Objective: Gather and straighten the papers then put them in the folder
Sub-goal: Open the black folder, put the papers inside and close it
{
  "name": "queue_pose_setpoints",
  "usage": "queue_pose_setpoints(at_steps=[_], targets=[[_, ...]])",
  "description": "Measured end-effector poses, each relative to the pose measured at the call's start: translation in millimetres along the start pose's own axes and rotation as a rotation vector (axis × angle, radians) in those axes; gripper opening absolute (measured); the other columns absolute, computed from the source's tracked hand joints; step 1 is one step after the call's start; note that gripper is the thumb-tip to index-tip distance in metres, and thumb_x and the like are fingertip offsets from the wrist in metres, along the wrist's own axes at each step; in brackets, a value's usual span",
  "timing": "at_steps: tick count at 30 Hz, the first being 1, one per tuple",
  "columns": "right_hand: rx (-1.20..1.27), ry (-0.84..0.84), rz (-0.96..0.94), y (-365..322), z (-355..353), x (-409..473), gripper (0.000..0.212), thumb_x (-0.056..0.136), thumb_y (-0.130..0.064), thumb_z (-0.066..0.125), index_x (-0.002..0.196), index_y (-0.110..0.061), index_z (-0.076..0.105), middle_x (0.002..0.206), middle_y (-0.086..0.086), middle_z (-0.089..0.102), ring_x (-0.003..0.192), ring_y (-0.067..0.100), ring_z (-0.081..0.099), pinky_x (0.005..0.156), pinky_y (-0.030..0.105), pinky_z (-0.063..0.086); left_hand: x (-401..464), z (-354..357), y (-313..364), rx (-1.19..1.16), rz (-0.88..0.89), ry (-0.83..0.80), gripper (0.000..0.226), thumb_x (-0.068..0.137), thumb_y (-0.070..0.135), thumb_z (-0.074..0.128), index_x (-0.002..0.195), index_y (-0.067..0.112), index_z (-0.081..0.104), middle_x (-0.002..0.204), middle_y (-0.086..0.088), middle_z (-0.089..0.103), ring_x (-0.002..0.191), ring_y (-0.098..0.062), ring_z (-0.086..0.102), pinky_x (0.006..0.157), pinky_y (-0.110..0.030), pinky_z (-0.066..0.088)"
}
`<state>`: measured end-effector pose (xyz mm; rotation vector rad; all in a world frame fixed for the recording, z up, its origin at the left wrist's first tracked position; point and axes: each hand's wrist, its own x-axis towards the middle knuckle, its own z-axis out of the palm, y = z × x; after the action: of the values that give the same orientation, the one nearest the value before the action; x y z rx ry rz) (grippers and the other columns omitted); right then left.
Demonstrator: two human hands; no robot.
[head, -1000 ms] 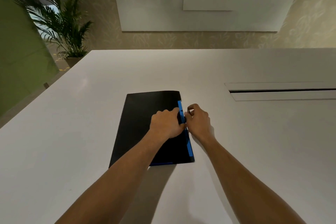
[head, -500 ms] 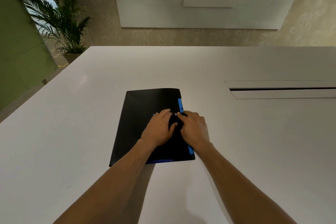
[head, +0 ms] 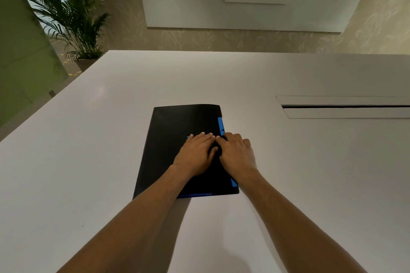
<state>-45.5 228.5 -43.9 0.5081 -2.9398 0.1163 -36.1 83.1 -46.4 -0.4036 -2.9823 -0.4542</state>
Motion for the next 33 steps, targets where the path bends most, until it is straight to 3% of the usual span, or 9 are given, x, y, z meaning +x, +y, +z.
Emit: queue_pose_setpoints(at_steps=[7,12,14,16,19,23,27,30,33], targets=[[-0.005,-0.013,0.008,-4.2,-6.6,-3.0,0.040,0.101,-0.028,0.046,0.141,-0.021,0.044,0.142,0.009,0.049,0.127,0.027,0.048,0.106,0.043,0.038,1.2,-1.7,-0.1,-0.036,-0.014,-0.034,0.048,0.102,0.039,0.035,0.146,0.019,0.038,0.155,-0.002,0.035,0.146,-0.018,0.024,0.120,-0.042,0.010],[0.242,0.042,0.131,-6.1,-8.8,-13.4,0.043,0.096,-0.021,0.050,0.139,-0.023,0.049,0.135,0.006,0.056,0.116,0.024,0.057,0.101,0.039,0.048,-4.6,-12.4,-1.2,-0.206,-0.079,0.030,0.043,0.098,0.034,0.048,0.138,0.020,0.051,0.149,-0.004,0.043,0.140,-0.018,0.034,0.118,-0.041,0.020],[0.379,0.079,0.215,-4.8,-16.6,-19.2,0.039,0.093,-0.017,0.052,0.132,-0.019,0.054,0.120,0.007,0.063,0.099,0.021,0.062,0.086,0.036,0.055,-11.3,-21.6,-4.7,-0.184,-0.212,0.186,0.040,0.095,0.037,0.052,0.131,0.021,0.057,0.143,-0.002,0.049,0.136,-0.018,0.041,0.116,-0.047,0.025],[0.496,0.068,0.308,-0.7,-27.0,-25.8,0.037,0.094,-0.015,0.050,0.130,-0.014,0.055,0.112,0.009,0.066,0.085,0.018,0.059,0.074,0.032,0.051,-22.2,-32.8,-10.6,-0.098,-0.429,0.283,0.044,0.092,0.043,0.053,0.131,0.024,0.055,0.144,-0.001,0.046,0.137,-0.021,0.038,0.113,-0.056,0.020],[0.561,-0.016,0.398,6.6,-38.7,-34.6,0.038,0.099,-0.029,0.048,0.131,-0.010,0.054,0.114,0.010,0.067,0.080,0.015,0.048,0.071,0.030,0.039,-40.7,-47.4,-18.0,-0.130,-0.713,0.227,0.060,0.088,0.051,0.052,0.139,0.023,0.043,0.149,-0.008,0.038,0.137,-0.031,0.033,0.108,-0.057,0.026],[0.546,-0.105,0.413,2.0,-49.7,-37.8,0.048,0.097,-0.046,0.052,0.128,-0.009,0.054,0.120,0.010,0.064,0.084,0.016,0.048,0.071,0.029,0.037,-54.2,-55.3,-22.8,-0.206,-0.807,0.169,0.072,0.086,0.053,0.056,0.145,0.019,0.033,0.144,-0.013,0.040,0.127,-0.037,0.045,0.103,-0.052,0.035],[0.599,-0.134,0.441,0.9,-50.2,-34.3,0.056,0.094,-0.049,0.057,0.132,-0.010,0.051,0.120,0.009,0.064,0.090,0.019,0.056,0.072,0.029,0.039,-56.4,-68.2,-26.4,-0.527,-0.830,0.288,0.069,0.084,0.041,0.068,0.140,0.016,0.040,0.137,-0.012,0.052,0.120,-0.035,0.053,0.096,-0.046,0.044],[0.773,-0.106,0.547,7.8,-47.0,-35.8,0.059,0.091,-0.046,0.062,0.137,-0.012,0.049,0.127,0.008,0.062,0.102,0.022,0.061,0.078,0.031,0.045,-57.7,-75.7,-32.0,-0.837,-0.937,0.321,0.068,0.085,0.029,0.071,0.143,0.013,0.037,0.141,-0.014,0.048,0.123,-0.036,0.051,0.095,-0.045,0.046],[1.038,-0.100,0.640,17.3,-41.2,-34.3,0.051,0.088,-0.036,0.069,0.133,-0.015,0.055,0.121,0.005,0.066,0.105,0.023,0.066,0.086,0.036,0.053,-54.0,-73.9,-33.8,-1.084,-0.940,0.253,0.055,0.086,0.017,0.071,0.134,0.010,0.047,0.126,-0.015,0.059,0.102,-0.032,0.062,0.073,-0.037,0.053]])
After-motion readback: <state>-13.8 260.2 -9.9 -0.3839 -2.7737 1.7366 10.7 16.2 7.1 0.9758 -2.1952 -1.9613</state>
